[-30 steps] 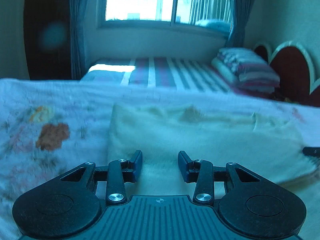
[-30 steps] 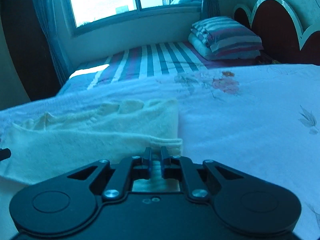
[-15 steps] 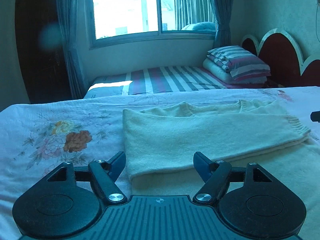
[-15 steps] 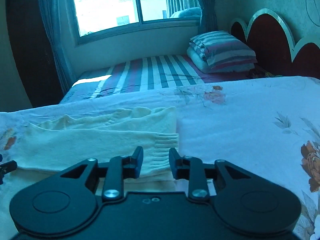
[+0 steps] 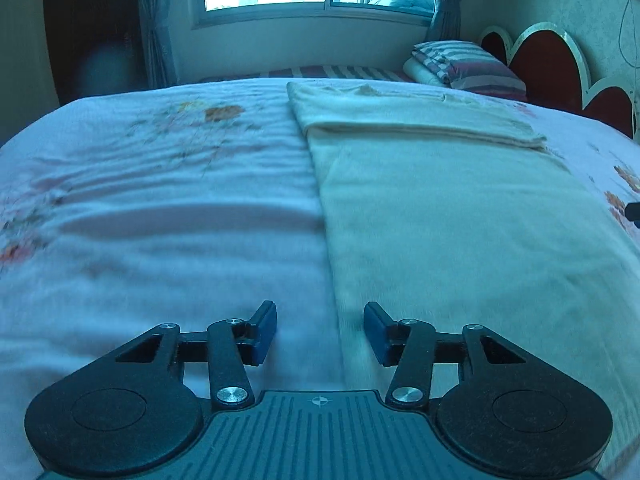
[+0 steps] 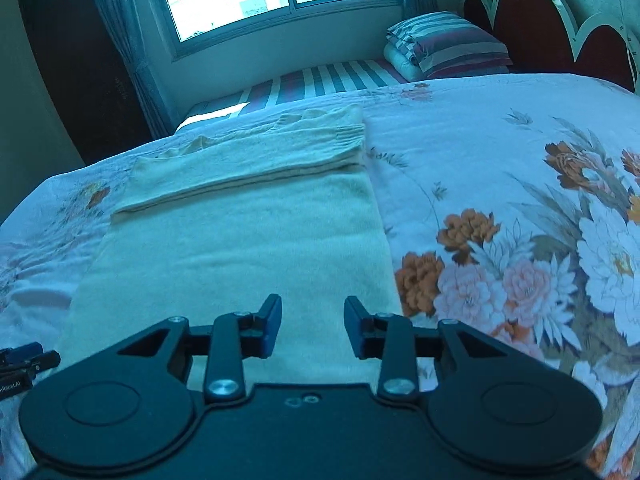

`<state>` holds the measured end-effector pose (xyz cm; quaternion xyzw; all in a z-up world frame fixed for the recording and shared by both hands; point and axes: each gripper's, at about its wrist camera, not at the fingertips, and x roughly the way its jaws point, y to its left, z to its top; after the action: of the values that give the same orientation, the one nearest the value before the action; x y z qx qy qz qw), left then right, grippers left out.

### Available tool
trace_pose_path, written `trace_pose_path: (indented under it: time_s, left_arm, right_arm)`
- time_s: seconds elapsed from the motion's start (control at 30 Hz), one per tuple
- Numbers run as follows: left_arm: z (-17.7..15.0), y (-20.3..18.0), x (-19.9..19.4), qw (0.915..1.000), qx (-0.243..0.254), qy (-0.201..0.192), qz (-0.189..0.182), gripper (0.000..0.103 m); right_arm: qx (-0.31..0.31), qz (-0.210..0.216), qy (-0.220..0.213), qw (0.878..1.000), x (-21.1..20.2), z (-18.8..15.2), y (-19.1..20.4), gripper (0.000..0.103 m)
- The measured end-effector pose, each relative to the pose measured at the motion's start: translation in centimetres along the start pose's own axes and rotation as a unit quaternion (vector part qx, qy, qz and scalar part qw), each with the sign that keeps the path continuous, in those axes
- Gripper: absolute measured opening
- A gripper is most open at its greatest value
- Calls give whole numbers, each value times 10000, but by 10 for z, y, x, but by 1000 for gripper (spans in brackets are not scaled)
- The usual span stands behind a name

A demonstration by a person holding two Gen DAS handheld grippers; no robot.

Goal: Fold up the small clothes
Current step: 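Grasp the sweater hem with both grippers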

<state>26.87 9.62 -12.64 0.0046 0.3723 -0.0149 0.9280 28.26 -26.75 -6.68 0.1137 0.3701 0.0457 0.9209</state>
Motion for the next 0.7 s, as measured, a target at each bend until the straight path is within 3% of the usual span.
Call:
trace_pose_path:
  time_s: [0.13, 0.27, 0.37, 0.5, 0.7]
  left_arm:
    - [-39, 5, -39, 9985, -445, 7, -325, 49]
    - [-68, 10, -68, 9892, -1155, 103, -894, 49]
    - [-89, 19, -78, 9739, -1761, 193, -1420, 49]
    - [-104, 31, -75, 9535, -2394, 182, -1821, 49]
    - [-104, 35, -55, 9314, -2791, 240, -2324, 49]
  right_arm:
    - [303, 154, -58, 9994, -31, -28, -20, 37]
    - [812, 250, -44, 9964, -67, -62, -54, 36]
    - [1182, 310, 16, 9925, -87, -85, -75, 36]
    - [1503, 582, 301, 9865, -98, -112, -91, 36]
    - [2072, 982, 473, 9722, -89, -128, -105, 35]
